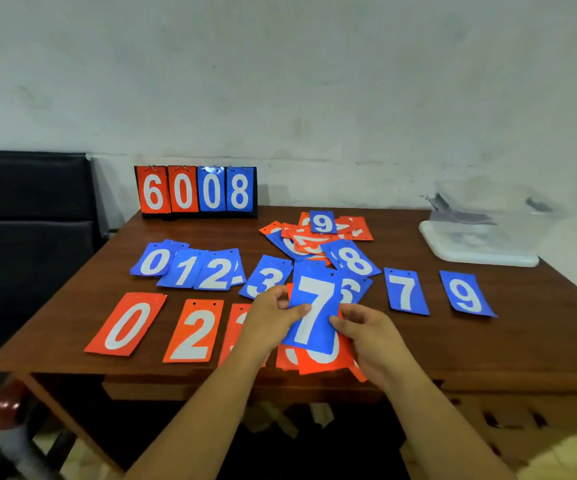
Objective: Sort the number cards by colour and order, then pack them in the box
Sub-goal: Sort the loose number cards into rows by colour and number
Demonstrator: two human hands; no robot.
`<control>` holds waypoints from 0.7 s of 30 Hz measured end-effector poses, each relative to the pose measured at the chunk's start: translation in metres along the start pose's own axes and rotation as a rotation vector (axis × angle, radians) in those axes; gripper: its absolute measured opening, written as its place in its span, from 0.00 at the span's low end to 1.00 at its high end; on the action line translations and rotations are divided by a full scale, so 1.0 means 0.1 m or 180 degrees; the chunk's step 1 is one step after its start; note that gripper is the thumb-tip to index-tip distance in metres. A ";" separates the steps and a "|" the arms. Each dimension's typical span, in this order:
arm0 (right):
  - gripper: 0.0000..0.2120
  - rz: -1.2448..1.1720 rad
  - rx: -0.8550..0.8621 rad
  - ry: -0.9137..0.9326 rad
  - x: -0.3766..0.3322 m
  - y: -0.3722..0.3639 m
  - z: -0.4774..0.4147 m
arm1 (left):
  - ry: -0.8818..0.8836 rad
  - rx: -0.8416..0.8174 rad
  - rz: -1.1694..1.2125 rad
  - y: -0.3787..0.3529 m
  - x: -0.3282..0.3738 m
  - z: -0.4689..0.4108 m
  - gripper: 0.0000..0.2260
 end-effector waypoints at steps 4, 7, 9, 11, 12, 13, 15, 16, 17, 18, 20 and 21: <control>0.09 0.0263 0.0267 -0.0144 0.01 0.40 0.07 | 0.0113 0.0143 0.0224 -0.04 -0.04 -0.04 0.15; 0.08 0.0529 0.0823 -0.0065 0.02 0.92 0.08 | 0.0108 0.0265 0.0338 -0.06 -0.04 -0.09 0.20; 0.11 0.1057 0.1067 0.0036 0.00 1.28 0.11 | 0.0123 0.0231 0.0347 -0.14 -0.04 -0.09 0.20; 0.14 0.1606 0.1265 -0.0025 0.05 1.59 0.13 | 0.0202 0.0156 0.0297 -0.25 -0.07 -0.11 0.17; 0.14 0.1913 0.1326 -0.0060 0.09 1.71 0.13 | 0.0237 0.0117 0.0303 -0.30 -0.07 -0.11 0.14; 0.13 0.2194 0.1341 -0.0089 0.11 1.79 0.13 | 0.0254 0.0090 0.0317 -0.36 -0.06 -0.10 0.12; 0.12 0.2670 0.1245 -0.0166 0.18 1.86 0.10 | 0.0307 0.0029 0.0362 -0.48 -0.06 -0.09 0.12; 0.12 0.2830 0.1207 -0.0228 0.23 1.88 0.08 | 0.0315 0.0003 0.0348 -0.54 -0.05 -0.09 0.13; 0.12 0.2934 0.1182 -0.0285 0.25 1.89 0.07 | 0.0309 -0.0002 0.0336 -0.59 -0.04 -0.08 0.13; 0.12 0.3046 0.1165 -0.0294 0.27 1.90 0.05 | 0.0294 -0.0009 0.0323 -0.64 -0.02 -0.07 0.12; 0.14 0.3213 0.1139 -0.0269 0.28 1.90 0.00 | 0.0318 -0.0032 0.0322 -0.71 0.00 -0.06 0.13; 0.15 0.3232 0.1112 -0.0270 0.29 1.90 -0.02 | 0.0351 -0.0038 0.0319 -0.73 0.00 -0.06 0.13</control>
Point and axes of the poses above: each hand's wrist, its own z-axis away from the middle knuckle, its own y-axis out of the back of the hand, x = y × z, the point moved 8 cm from there along -z, towards the middle knuckle, and after that the axes turned 14 degrees about y, right-handed, at the moved point
